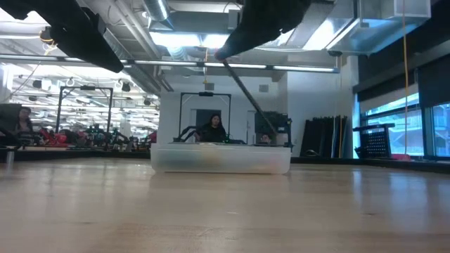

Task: Pack school essentials
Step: Put the black pencil into the black supply box

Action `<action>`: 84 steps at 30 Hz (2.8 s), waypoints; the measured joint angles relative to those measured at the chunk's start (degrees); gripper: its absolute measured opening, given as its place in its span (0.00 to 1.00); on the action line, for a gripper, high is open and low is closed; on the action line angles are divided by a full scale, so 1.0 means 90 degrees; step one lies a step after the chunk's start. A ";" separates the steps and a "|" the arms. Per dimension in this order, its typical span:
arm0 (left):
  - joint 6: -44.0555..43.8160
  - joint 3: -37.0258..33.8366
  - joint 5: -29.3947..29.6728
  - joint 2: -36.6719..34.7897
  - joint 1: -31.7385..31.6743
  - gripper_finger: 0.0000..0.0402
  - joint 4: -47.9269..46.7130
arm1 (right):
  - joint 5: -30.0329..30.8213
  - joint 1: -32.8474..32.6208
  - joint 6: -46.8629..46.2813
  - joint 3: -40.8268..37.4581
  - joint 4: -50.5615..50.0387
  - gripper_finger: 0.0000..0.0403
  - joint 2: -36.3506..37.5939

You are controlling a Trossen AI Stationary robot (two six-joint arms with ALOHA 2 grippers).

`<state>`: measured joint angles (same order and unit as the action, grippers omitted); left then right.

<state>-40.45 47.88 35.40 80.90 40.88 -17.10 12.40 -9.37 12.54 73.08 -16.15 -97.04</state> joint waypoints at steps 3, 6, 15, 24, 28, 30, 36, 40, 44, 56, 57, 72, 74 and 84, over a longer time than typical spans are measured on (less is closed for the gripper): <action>0.0002 0.0000 -0.0002 0.0000 0.0000 0.98 -0.0023 | -0.0029 0.0054 0.0044 0.0000 0.0213 0.11 -0.0200; 0.0002 0.0000 -0.0002 0.0000 0.0000 0.98 -0.0025 | -0.0048 0.0119 0.0162 0.0000 0.0305 0.11 -0.0369; 0.0005 0.0000 -0.0005 0.0000 0.0000 0.98 -0.0030 | -0.0138 0.0151 -0.0732 0.0000 0.0297 0.11 -0.0499; 0.0005 0.0000 -0.0007 0.0000 0.0000 0.98 -0.0032 | -0.0229 0.0191 -0.0851 0.0000 0.0290 0.11 -0.0499; 0.0005 0.0000 -0.0007 0.0000 0.0000 0.98 -0.0032 | -0.0232 0.0253 -0.0846 0.0000 0.0272 0.11 -0.0499; 0.0006 0.0000 -0.0007 0.0000 0.0000 0.98 -0.0032 | -0.0231 0.0275 -0.0846 0.0000 0.0270 0.12 -0.0499; 0.0007 0.0000 -0.0008 0.0000 0.0000 0.98 -0.0032 | -0.0267 0.0359 -0.0858 0.0000 0.0198 0.14 -0.0499; 0.0007 0.0000 -0.0010 0.0000 0.0000 0.98 -0.0034 | -0.0608 0.0432 -0.0849 0.0000 0.0158 0.14 -0.0499; 0.0007 0.0000 -0.0010 0.0000 0.0000 0.98 -0.0034 | -0.0717 0.0444 -0.0873 0.0000 0.0158 0.14 -0.0499; 0.0007 0.0000 -0.0012 0.0000 0.0000 0.98 -0.0035 | -0.0716 0.0440 -0.0873 0.0000 0.0121 0.14 -0.0499; 0.0007 0.0000 -0.0012 0.0000 0.0000 0.98 -0.0035 | -0.0716 0.0440 -0.0873 0.0000 0.0117 0.14 -0.0499; 0.0007 0.0000 0.0320 0.0000 0.0000 0.98 -0.0033 | -0.0727 0.0438 -0.0697 0.0000 0.0015 0.13 -0.0499; 0.0007 0.0000 0.0340 0.0000 0.0000 0.98 -0.0035 | -0.0724 0.0440 -0.0694 0.0000 0.0014 0.17 -0.0499; 0.0007 0.0000 0.0340 0.0000 0.0000 0.98 -0.0033 | -0.0726 0.0440 -0.0894 0.0000 0.0008 0.36 -0.0499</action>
<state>-40.38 47.88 38.46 80.90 40.88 -17.39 5.87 -5.41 4.49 73.08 -16.08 -101.54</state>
